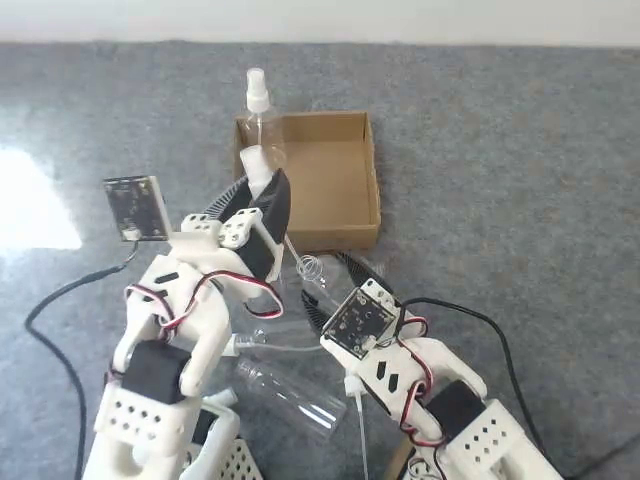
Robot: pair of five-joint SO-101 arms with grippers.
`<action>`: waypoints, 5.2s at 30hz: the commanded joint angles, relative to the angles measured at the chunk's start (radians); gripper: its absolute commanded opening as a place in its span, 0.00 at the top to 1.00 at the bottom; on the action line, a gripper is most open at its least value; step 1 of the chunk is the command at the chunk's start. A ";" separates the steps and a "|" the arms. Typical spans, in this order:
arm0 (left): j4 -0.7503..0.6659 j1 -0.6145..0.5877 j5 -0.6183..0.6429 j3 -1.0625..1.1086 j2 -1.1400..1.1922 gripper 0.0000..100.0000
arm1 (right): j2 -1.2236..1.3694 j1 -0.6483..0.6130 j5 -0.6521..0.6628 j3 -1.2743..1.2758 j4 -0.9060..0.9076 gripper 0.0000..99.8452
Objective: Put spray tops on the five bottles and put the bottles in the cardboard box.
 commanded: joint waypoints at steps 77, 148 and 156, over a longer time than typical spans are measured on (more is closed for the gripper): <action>0.196 0.023 -0.176 0.073 -0.431 0.78 | -0.285 0.094 -0.074 0.029 0.101 0.89; 0.087 -0.132 -0.230 0.127 -0.431 0.78 | -0.295 0.101 -0.075 0.031 0.007 0.89; 0.031 -0.169 -0.193 0.189 -0.431 0.78 | -0.297 0.101 -0.083 -0.011 0.015 0.89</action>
